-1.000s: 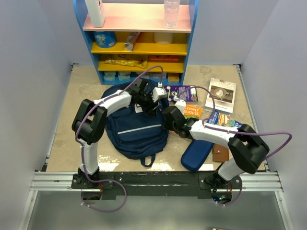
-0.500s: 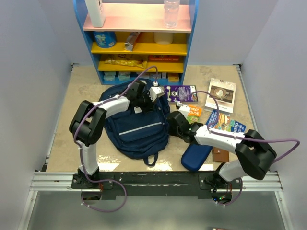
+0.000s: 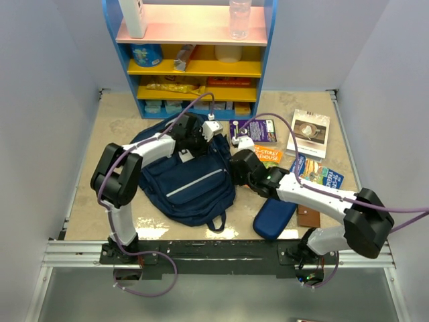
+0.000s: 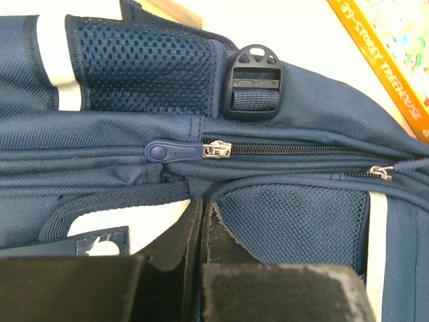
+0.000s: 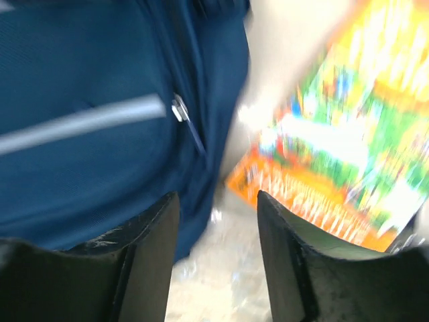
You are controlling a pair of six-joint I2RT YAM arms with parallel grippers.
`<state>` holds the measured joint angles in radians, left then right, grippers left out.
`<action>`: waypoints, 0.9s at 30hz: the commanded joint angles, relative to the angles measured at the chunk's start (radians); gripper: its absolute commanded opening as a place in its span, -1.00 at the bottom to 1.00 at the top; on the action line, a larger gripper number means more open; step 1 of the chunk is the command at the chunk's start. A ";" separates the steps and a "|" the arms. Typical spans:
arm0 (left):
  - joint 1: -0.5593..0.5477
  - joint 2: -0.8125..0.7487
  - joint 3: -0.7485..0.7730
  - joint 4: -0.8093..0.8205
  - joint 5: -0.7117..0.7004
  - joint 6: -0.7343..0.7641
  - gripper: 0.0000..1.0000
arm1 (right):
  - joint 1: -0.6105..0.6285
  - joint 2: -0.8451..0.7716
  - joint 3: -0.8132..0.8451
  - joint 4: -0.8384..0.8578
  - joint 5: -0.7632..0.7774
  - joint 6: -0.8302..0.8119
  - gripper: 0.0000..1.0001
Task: Pack the student bag
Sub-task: Unzip the student bag at the center of the board.
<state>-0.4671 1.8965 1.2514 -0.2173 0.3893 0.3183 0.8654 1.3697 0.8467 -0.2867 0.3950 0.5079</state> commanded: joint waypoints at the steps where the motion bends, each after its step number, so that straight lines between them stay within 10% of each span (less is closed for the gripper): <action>1: 0.005 -0.022 -0.044 -0.117 0.000 0.042 -1.00 | 0.000 -0.008 0.060 0.162 -0.028 -0.410 0.08; 10: 0.005 -0.036 -0.058 -0.116 -0.003 0.059 -1.00 | -0.045 0.072 0.072 0.199 -0.301 -0.658 -0.11; 27: 0.007 -0.048 -0.066 -0.117 -0.024 0.073 -1.00 | -0.072 0.184 0.051 0.215 -0.377 -0.626 -0.18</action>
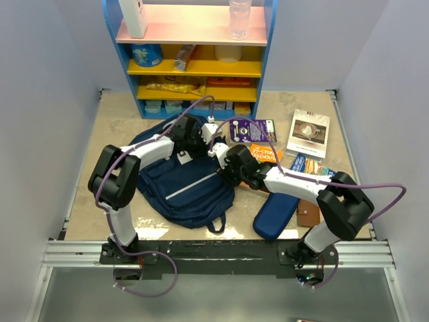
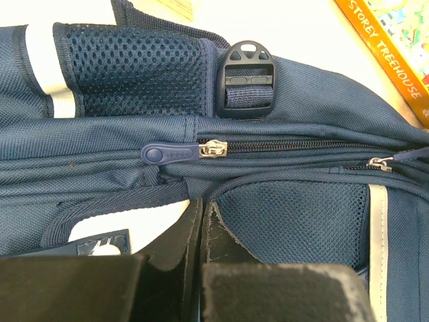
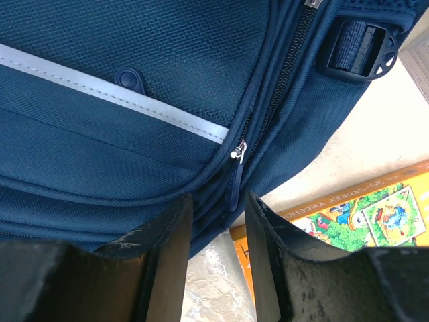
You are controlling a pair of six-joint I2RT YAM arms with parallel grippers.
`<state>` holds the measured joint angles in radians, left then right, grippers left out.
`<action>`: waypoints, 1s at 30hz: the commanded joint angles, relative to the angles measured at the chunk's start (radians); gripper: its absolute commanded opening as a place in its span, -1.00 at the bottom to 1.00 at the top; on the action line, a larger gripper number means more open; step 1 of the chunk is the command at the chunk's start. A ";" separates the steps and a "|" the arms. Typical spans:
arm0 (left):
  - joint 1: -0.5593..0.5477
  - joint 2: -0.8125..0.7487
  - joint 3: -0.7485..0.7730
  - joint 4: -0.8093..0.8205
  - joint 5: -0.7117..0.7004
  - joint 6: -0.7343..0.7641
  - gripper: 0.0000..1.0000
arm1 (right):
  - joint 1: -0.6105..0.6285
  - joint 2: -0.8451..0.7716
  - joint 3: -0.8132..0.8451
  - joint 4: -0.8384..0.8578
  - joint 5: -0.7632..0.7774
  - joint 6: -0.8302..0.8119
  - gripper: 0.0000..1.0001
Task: Pack the student bag
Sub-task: Unzip the student bag at the center of the board.
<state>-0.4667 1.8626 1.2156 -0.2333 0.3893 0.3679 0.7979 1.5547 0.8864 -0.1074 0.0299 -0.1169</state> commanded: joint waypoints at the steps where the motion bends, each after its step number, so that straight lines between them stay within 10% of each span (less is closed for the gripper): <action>1: 0.005 -0.017 -0.030 -0.101 -0.024 0.022 -1.00 | -0.006 0.004 0.010 0.038 -0.001 0.006 -0.19; 10: 0.007 -0.025 -0.034 -0.101 -0.024 0.025 -1.00 | -0.020 0.062 0.017 0.026 0.076 0.033 -0.43; 16: 0.005 -0.019 -0.034 -0.089 -0.041 0.000 -1.00 | -0.020 0.041 0.022 0.028 0.065 0.049 -1.00; 30: 0.010 0.109 0.030 -0.075 -0.267 -0.162 -1.00 | 0.027 -0.076 0.003 -0.100 0.076 0.218 -1.00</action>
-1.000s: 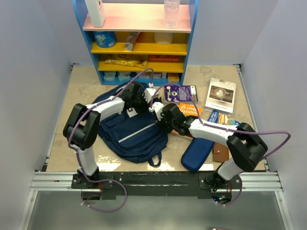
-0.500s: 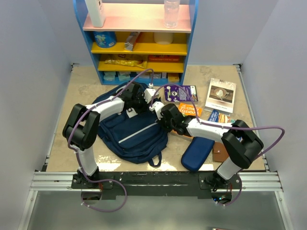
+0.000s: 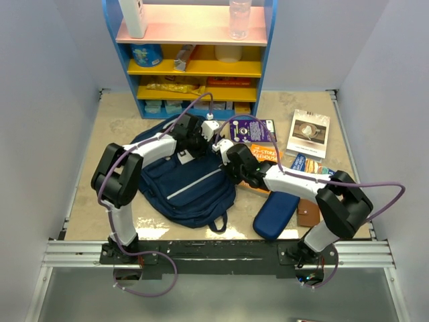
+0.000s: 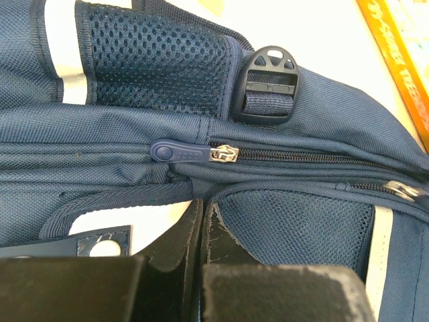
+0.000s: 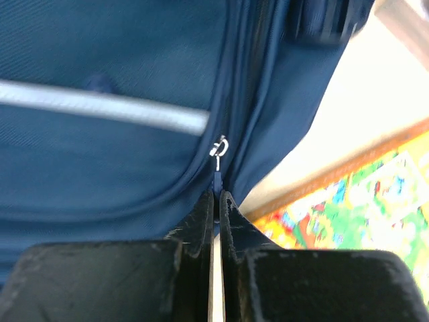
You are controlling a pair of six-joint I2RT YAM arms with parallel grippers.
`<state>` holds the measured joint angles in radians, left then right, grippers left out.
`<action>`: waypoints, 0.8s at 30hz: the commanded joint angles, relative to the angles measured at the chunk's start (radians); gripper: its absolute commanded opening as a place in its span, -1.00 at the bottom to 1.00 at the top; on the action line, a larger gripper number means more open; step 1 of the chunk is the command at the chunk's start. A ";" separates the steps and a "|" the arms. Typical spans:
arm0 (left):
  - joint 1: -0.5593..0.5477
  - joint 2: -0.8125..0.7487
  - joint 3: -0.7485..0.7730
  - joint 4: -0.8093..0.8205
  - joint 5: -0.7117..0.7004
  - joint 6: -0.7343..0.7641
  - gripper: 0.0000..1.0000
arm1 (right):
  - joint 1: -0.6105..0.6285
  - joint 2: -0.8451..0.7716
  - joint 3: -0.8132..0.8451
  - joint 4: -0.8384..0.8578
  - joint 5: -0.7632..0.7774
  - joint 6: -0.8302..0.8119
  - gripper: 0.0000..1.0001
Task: Pack the student bag
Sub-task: Unzip the student bag at the center of the board.
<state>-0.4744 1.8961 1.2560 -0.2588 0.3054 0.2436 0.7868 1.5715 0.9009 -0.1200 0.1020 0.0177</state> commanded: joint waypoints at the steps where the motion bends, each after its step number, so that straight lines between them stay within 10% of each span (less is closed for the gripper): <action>1: 0.017 0.078 -0.003 -0.051 -0.193 -0.040 -1.00 | 0.055 -0.099 -0.013 -0.105 0.007 0.096 -1.00; 24: 0.022 0.113 0.014 -0.040 -0.287 -0.132 -1.00 | 0.476 0.016 0.072 0.029 0.203 0.321 -1.00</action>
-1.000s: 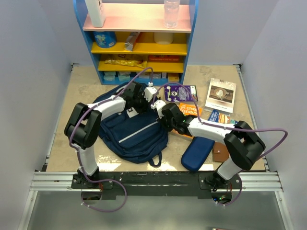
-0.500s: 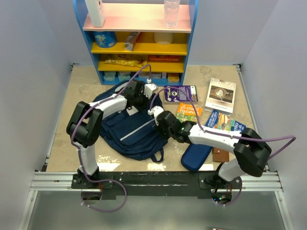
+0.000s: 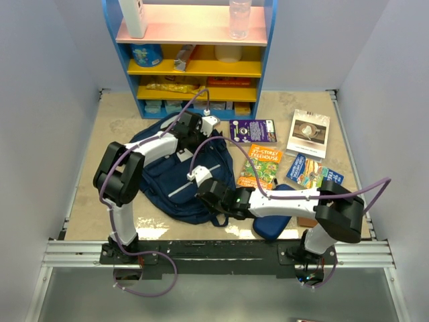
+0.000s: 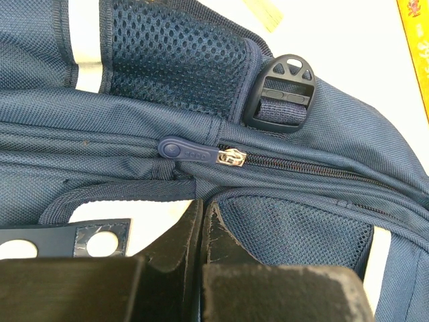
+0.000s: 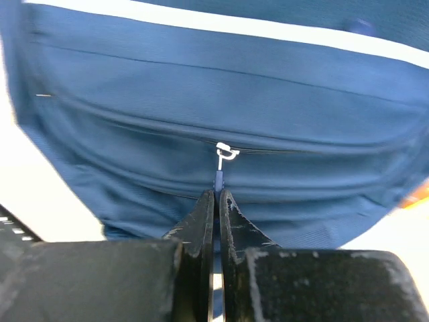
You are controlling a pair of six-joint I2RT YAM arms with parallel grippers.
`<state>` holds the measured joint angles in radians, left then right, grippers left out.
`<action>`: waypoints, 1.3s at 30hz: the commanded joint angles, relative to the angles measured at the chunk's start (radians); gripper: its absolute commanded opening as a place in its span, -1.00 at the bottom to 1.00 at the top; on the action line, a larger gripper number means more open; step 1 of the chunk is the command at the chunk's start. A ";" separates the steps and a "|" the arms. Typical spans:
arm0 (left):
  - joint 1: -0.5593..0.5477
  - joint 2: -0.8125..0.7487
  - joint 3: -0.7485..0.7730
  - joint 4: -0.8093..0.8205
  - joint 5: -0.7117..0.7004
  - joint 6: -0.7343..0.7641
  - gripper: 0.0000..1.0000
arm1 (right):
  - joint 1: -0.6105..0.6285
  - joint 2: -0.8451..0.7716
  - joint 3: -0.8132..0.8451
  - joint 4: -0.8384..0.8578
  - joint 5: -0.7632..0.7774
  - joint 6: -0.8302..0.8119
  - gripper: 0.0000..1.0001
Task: Pack the student bag
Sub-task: Unzip the student bag at the center of the board.
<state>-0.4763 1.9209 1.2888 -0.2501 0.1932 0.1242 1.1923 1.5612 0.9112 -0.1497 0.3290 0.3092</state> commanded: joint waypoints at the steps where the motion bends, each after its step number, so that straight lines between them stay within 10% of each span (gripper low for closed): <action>1: 0.024 0.089 -0.017 -0.046 -0.181 -0.015 -1.00 | 0.075 0.034 0.067 0.071 -0.028 0.027 -1.00; 19: 0.019 0.090 -0.014 -0.037 -0.189 -0.032 -1.00 | 0.130 0.258 0.325 0.167 -0.122 -0.052 -1.00; 29: 0.036 0.043 -0.013 -0.046 -0.166 -0.008 -0.96 | 0.073 -0.010 0.215 -0.203 0.281 0.222 0.97; 39: 0.102 -0.010 0.060 -0.101 -0.052 0.018 -0.22 | -0.575 -0.435 0.072 -0.870 0.280 0.816 0.97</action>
<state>-0.4194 1.9289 1.3148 -0.2379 0.1360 0.1207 0.7559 1.2060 1.0336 -0.6117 0.5228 0.8371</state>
